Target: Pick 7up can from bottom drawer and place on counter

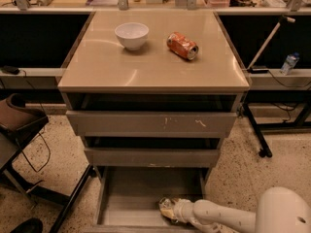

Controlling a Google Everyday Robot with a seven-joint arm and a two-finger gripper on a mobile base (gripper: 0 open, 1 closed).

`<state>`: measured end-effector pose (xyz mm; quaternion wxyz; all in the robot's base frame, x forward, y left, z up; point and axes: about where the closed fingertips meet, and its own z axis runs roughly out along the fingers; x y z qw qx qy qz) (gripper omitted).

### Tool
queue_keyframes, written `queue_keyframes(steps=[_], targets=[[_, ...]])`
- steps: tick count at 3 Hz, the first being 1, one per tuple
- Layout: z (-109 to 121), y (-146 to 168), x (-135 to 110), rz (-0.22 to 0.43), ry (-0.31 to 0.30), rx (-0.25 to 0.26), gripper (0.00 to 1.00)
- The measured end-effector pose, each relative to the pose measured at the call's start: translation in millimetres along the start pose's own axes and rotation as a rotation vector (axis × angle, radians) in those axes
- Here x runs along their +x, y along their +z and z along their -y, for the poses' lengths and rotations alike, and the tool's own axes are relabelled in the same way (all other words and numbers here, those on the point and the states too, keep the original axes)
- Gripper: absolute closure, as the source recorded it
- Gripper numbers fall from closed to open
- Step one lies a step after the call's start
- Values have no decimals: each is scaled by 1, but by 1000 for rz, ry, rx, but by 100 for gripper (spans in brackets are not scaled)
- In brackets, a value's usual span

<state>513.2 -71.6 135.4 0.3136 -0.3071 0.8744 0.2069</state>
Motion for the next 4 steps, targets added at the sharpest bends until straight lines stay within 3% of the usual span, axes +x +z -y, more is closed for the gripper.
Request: queue_keyframes(steps=[1,2,3,4], targets=[[-5,9,1,3,7,-56,89],[-7,9,0,7,7,-67,100],[11,-2,2,43,32,-85,100],[68,-46,28,136,188,-42,100]])
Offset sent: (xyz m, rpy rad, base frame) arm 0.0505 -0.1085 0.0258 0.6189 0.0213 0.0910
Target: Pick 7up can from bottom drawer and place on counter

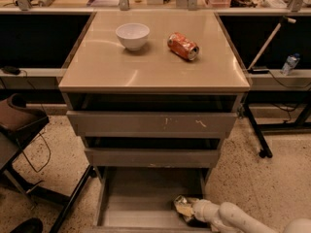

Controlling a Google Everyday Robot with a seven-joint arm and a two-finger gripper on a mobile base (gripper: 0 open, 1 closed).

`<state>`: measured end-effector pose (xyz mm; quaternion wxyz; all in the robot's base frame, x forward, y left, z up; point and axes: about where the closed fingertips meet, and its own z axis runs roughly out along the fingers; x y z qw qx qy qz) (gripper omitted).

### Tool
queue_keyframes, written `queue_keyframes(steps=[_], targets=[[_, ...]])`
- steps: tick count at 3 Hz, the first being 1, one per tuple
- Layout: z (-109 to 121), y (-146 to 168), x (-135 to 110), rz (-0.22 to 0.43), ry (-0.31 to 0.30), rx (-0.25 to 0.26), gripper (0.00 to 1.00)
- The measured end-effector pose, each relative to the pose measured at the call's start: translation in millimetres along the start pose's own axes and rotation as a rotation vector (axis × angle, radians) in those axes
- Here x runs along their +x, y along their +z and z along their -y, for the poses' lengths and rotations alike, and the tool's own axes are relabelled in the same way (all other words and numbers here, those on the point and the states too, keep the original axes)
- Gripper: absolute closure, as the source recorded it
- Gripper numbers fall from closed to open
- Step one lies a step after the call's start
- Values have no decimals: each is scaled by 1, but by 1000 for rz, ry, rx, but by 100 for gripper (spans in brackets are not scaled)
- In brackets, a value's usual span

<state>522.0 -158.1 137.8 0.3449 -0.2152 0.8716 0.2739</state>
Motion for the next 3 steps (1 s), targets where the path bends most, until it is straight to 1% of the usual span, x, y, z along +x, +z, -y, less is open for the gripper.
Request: queue_keyframes(steps=[1,2,3], targets=[[-1,-1,-2,0,0,0,100],[-16,-2,-15,-5,-58,-11,100],[-23,-37,-80,70,-214,61,100]])
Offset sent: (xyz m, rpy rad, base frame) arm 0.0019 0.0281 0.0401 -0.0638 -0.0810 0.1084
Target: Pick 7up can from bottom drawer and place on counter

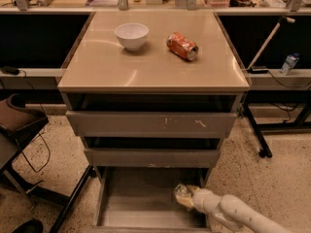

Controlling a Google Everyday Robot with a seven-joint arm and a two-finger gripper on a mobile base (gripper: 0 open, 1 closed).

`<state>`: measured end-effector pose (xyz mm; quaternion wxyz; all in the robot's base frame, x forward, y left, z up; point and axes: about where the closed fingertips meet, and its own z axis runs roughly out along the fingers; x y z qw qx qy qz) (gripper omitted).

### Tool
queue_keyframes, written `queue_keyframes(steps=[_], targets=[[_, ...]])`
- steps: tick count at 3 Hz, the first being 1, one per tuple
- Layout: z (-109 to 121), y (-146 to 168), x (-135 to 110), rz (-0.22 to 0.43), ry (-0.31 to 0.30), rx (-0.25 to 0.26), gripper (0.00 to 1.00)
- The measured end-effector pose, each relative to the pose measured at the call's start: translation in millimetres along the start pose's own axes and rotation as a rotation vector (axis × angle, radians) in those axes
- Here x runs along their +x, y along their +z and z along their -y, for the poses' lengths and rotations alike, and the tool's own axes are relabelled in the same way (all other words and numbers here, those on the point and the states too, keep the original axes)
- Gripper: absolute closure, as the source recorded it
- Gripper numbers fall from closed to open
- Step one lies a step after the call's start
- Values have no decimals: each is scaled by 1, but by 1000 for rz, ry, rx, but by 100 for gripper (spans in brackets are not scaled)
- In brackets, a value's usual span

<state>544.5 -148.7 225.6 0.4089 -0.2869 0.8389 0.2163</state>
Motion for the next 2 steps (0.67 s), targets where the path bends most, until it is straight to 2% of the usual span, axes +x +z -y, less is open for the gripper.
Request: queue_keyframes(steps=[1,2], targets=[[22,-88,-111,144,-30,174,100],[14,-133,-137,168,-68,207,100]])
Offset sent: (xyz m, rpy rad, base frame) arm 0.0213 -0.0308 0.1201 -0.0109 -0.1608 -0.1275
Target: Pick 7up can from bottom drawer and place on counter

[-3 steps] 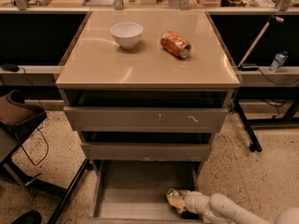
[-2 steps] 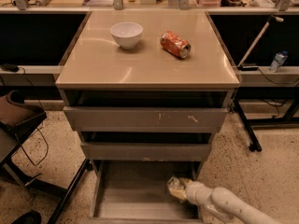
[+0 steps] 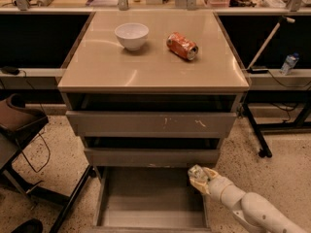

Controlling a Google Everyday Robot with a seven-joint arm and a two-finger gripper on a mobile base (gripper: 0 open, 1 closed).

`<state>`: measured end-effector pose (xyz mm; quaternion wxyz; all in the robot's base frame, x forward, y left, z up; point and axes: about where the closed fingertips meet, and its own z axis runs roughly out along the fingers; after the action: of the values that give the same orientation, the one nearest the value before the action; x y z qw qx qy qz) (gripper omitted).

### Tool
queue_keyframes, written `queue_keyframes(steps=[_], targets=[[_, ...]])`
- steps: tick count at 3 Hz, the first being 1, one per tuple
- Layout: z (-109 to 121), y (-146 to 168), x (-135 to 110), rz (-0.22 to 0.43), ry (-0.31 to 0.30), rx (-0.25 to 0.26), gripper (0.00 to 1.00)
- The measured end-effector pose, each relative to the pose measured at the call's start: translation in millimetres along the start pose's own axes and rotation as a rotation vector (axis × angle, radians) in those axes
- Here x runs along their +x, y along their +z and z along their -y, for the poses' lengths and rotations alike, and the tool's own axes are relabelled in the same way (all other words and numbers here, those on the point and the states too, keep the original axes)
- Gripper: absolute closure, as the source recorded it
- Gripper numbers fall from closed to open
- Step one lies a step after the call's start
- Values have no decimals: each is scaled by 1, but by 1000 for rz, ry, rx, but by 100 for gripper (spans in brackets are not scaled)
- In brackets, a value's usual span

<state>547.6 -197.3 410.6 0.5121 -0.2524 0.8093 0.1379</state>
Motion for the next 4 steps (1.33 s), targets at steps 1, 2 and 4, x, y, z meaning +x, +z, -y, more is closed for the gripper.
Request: queue_keyframes(steps=[1,2,4], targets=[[0,0,2,-3,0,0,100],[24,-28,-20,-8,-5,87,100],[22,-171,-133,27,132,426,100]])
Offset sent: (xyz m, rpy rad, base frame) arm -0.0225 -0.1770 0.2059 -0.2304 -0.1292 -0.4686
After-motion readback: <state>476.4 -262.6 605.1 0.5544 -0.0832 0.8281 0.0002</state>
